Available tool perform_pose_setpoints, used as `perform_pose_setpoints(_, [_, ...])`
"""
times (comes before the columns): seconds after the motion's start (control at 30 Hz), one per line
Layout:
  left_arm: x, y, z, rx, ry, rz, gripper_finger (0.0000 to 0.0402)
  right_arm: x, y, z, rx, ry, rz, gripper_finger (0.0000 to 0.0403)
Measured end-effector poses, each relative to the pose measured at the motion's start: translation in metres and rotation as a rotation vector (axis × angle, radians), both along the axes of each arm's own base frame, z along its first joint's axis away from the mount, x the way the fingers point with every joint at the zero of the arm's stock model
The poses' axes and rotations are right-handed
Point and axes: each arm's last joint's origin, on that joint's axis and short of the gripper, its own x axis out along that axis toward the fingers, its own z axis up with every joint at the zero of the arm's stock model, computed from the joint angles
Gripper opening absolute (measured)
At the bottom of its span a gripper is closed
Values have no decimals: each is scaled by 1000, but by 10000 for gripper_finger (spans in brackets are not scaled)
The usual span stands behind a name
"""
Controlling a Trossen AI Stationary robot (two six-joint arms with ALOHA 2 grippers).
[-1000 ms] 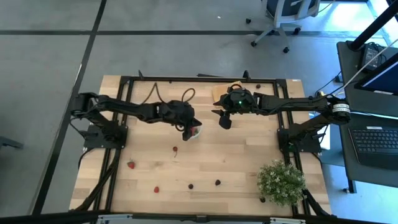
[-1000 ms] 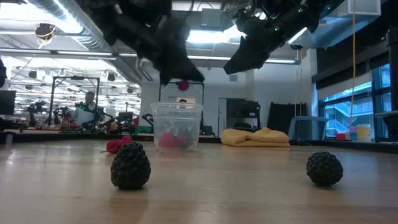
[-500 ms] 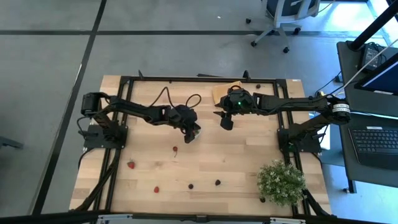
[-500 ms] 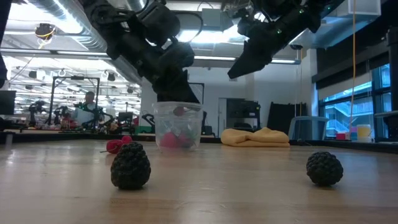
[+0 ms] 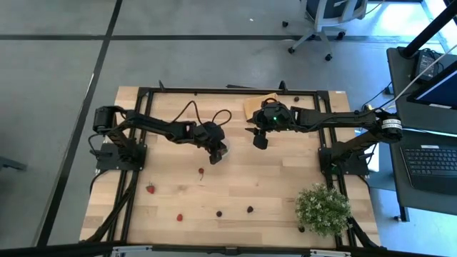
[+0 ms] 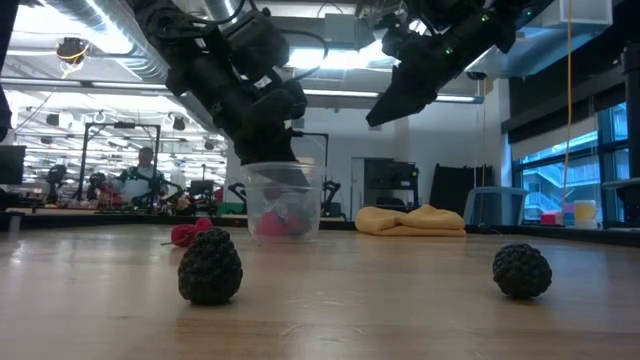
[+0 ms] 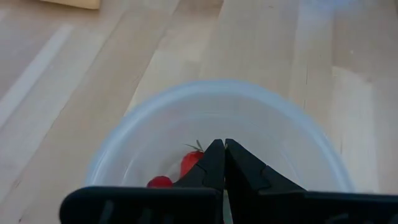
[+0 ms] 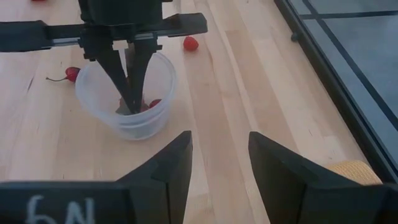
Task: Pick and placing Produce into tupperware
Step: Put the top red cherry into the transparent container, then put the top red raspberry into the transparent container
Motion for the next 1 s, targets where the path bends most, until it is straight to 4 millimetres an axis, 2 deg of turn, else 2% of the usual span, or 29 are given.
perform_pose_setpoints(0.4, [0, 0, 0, -1, -1, -1, 3, 0, 0, 0, 1, 0, -1, 161])
perform_pose_setpoints(0.63, [1, 0, 5, 2, -34, -2, 59, 0, 0, 0, 9, -2, -7, 161])
perform_pose_setpoints(0.83, [-1, 0, 24, 4, -57, -4, 117, 0, 0, 0, 12, -3, -9, 161])
perform_pose_setpoints(1.0, [-22, 2, 57, 23, -14, -14, 138, 0, 0, 0, 13, -6, -10, 161])
